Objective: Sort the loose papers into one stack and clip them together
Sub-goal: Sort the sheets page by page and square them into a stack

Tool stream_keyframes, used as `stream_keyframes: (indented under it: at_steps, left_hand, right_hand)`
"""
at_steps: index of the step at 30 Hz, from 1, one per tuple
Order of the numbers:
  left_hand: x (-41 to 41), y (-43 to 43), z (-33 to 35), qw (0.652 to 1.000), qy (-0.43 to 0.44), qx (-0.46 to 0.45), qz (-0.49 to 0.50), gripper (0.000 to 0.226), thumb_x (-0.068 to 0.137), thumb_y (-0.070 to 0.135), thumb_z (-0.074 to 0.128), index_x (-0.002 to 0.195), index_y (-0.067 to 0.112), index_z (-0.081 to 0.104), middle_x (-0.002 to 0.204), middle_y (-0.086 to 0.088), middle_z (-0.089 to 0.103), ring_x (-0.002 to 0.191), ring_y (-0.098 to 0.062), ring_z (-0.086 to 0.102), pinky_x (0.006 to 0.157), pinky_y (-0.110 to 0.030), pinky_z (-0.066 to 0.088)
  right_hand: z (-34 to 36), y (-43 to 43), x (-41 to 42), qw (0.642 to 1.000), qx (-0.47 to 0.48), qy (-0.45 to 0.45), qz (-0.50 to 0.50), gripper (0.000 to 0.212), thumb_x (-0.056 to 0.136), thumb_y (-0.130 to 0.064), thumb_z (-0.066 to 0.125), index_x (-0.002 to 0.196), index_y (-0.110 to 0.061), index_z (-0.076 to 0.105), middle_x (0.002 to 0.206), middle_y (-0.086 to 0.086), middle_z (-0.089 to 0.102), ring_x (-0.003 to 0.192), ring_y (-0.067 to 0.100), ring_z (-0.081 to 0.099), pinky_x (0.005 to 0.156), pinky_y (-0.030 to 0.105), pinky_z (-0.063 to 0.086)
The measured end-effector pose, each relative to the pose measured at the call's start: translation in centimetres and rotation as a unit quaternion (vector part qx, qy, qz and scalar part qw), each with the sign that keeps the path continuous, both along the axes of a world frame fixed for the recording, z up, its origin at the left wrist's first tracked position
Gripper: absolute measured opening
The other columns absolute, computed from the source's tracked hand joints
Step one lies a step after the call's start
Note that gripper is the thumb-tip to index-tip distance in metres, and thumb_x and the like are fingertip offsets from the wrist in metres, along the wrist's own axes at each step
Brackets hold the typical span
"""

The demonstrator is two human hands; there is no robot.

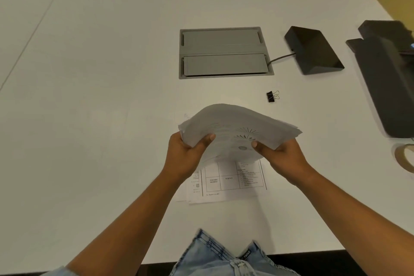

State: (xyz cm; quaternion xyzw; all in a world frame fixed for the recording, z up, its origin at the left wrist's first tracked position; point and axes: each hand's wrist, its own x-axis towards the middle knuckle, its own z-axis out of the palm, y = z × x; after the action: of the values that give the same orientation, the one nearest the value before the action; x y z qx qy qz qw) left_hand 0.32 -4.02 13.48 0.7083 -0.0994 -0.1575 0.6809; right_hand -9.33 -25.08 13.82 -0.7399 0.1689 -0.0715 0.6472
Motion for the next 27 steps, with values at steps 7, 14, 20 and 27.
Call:
stream_keyframes:
  at_steps: [7,14,20,27]
  left_hand:
    - [-0.8,0.6,-4.0,0.996,0.057,0.059,-0.036,0.03,0.088,0.022,0.073,0.111,0.036,0.061,0.109,0.001,0.071,0.105,-0.018,0.067,0.083,-0.03,0.06]
    - [-1.3,1.2,-4.7,0.995,0.022,0.09,-0.037,0.033,0.088,0.024,0.073,0.109,0.042,0.056,0.097,0.003,0.07,0.092,-0.015,0.069,0.076,-0.032,0.061]
    - [-1.6,0.5,-5.4,0.991,0.083,0.088,-0.06,0.03,0.086,0.028,0.074,0.114,0.031,0.062,0.105,0.006,0.07,0.098,-0.012,0.067,0.072,-0.02,0.059]
    - [-0.5,0.9,-4.5,0.986,0.11,0.092,-0.081,0.023,0.095,0.025,0.062,0.118,0.025,0.064,0.111,0.007,0.071,0.103,-0.014,0.069,0.08,-0.026,0.06]
  right_hand:
    - [-3.6,0.4,-1.3,0.996,-0.025,0.087,0.015,0.032,0.092,-0.013,0.064,0.113,-0.035,0.055,0.108,-0.015,0.064,0.1,0.0,0.06,0.07,0.008,0.051]
    - [-4.3,0.6,-2.1,0.995,-0.068,0.07,0.002,0.03,0.095,-0.015,0.059,0.11,-0.04,0.053,0.108,-0.016,0.063,0.095,-0.014,0.059,0.074,0.004,0.048]
    - [-6.5,-0.4,-2.1,0.971,-0.142,0.147,0.122,0.035,0.093,-0.026,0.062,0.128,-0.028,0.059,0.122,-0.006,0.066,0.111,0.01,0.063,0.084,0.015,0.051]
    - [-5.2,-1.0,-1.0,0.982,-0.082,0.148,0.081,0.038,0.097,-0.031,0.054,0.131,-0.016,0.06,0.122,-0.003,0.068,0.112,0.012,0.064,0.08,0.011,0.051]
